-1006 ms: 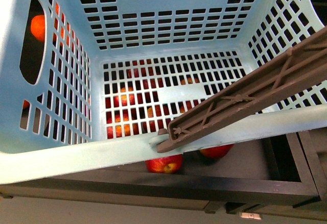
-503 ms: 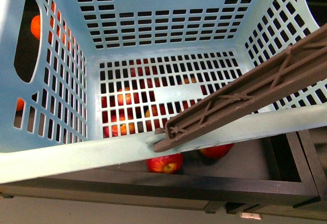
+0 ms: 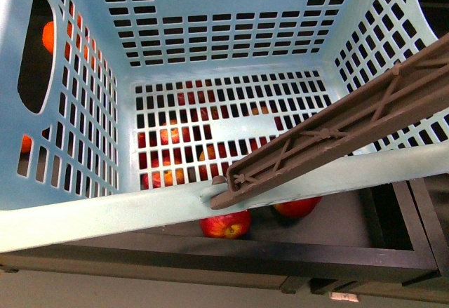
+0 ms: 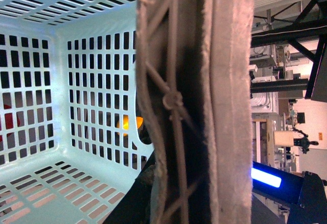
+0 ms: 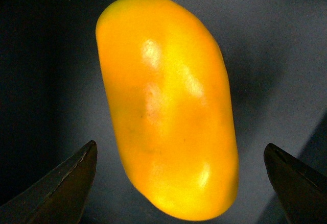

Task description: Pick mango and avocado into basket

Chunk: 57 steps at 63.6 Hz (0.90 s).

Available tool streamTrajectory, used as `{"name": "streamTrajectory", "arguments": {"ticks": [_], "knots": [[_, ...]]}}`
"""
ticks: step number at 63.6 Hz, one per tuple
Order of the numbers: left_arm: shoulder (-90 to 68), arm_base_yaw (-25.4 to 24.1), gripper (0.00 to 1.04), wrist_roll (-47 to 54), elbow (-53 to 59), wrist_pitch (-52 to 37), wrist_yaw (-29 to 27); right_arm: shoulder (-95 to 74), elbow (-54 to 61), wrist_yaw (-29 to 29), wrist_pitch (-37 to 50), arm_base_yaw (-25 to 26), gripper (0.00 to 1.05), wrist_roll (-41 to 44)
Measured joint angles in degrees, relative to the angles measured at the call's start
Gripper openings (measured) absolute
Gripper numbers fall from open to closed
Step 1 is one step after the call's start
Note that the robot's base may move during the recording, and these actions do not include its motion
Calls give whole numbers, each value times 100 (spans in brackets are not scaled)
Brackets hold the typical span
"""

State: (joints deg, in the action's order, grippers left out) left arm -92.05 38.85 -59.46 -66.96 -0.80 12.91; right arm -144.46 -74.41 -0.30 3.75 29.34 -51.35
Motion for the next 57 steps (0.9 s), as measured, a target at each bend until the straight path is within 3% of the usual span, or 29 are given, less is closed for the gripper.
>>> {"name": "streamTrajectory", "arguments": {"ticks": [37, 50, 57], "knots": [[0, 0, 14, 2, 0, 0, 0, -426, -577, 72, -258, 76, 96, 166], [0, 0, 14, 0, 0, 0, 2, -466, -575, 50, -234, 37, 67, 195], [0, 0, 14, 0, 0, 0, 2, -457, -516, 28, -149, 28, 61, 234]]}}
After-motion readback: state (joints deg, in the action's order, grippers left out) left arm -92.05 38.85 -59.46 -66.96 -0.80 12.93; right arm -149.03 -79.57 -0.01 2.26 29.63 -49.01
